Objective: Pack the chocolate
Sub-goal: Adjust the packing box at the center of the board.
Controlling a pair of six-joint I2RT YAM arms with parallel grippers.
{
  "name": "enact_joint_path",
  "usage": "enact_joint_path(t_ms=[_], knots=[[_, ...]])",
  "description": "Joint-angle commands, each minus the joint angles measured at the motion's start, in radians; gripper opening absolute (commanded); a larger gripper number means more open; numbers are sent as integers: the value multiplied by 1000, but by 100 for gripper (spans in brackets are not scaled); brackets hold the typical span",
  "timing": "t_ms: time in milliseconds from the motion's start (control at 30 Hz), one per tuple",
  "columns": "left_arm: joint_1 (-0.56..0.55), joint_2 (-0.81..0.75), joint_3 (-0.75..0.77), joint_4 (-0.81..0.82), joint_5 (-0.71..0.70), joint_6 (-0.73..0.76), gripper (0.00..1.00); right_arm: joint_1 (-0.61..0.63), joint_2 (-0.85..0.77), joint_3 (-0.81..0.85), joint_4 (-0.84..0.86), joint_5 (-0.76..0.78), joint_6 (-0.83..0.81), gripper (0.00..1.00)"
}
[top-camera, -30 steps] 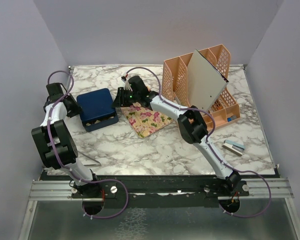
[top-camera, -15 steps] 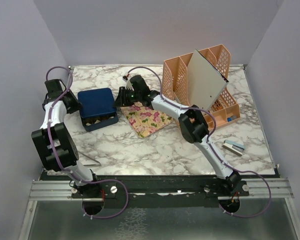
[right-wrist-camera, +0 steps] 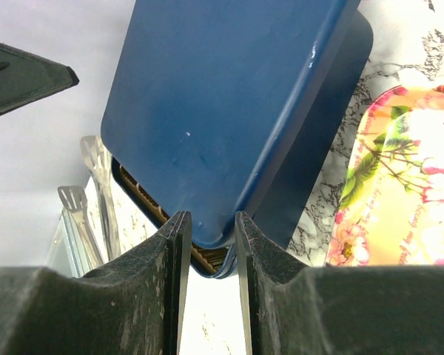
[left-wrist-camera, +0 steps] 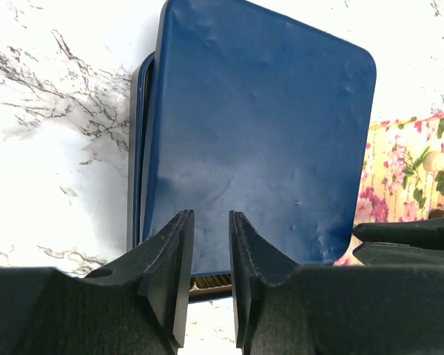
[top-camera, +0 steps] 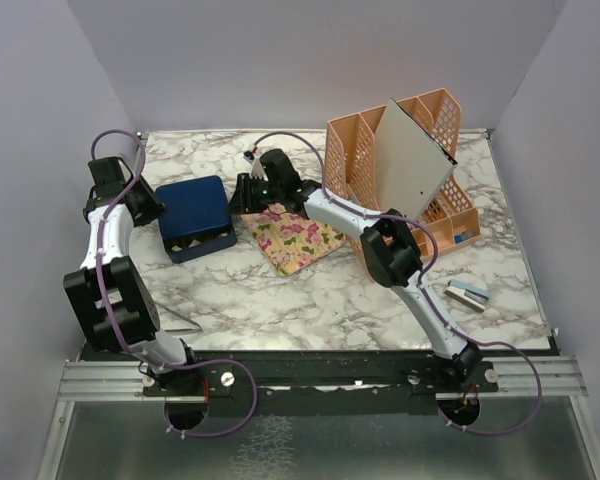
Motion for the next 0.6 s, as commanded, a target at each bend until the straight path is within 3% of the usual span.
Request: enact_joint_path(t_ms=[0, 133, 267, 567], knots=[[-3, -58, -29, -17, 26, -3, 32, 11, -60, -19, 13, -25, -28, 34], [-4, -56, -26, -39, -56, 35, 41, 11, -57, -12, -5, -12, -39, 35], [-2, -41, -15, -44, -135, 70, 52, 12, -63, -25, -16, 45, -47, 45], [0, 61, 16, -5, -115, 101, 49, 10, -15, 4, 20, 119, -31, 46]])
